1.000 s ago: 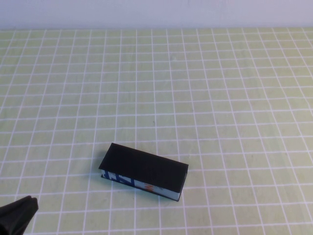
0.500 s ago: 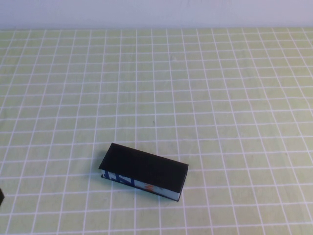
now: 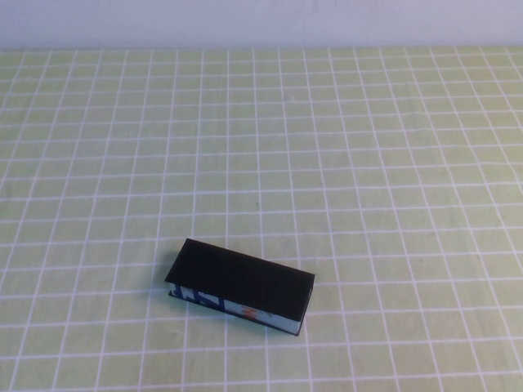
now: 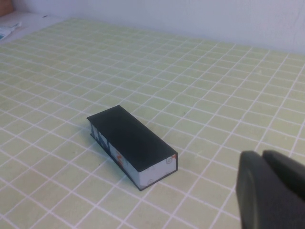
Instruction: Return glasses to glasses case
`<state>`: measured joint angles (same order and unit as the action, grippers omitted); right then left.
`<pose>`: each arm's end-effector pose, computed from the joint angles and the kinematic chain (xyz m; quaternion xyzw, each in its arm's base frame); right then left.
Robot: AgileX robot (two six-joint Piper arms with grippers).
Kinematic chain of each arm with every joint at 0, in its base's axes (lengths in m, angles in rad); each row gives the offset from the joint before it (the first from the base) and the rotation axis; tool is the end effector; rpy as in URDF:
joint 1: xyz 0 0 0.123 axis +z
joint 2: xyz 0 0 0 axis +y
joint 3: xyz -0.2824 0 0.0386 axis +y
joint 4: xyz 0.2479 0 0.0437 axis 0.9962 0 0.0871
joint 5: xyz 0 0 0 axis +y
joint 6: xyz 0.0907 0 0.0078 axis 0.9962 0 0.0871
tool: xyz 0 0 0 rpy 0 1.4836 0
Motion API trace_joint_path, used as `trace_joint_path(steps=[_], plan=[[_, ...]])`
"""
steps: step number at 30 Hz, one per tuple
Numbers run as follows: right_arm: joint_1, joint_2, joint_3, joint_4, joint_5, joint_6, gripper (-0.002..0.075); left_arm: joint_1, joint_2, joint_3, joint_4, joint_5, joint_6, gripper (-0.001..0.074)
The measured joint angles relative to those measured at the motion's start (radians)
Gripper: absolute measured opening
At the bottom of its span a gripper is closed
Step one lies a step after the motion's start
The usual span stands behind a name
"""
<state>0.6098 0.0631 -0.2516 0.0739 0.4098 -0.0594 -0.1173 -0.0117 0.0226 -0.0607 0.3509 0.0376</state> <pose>0.0362 0.0286 0.2565 -0.2321 0.7159 0.2108 0.6239 0.0525 -0.0081 0.1745 0.0453 0.7957 -0.0495 0.6019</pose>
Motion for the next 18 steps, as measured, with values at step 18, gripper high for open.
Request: trace_joint_path(steps=[18], plan=[[0.0,0.0,0.0,0.002,0.0,0.0,-0.0018,0.011,0.0,0.0,-0.008,0.007,-0.003,-0.0003]])
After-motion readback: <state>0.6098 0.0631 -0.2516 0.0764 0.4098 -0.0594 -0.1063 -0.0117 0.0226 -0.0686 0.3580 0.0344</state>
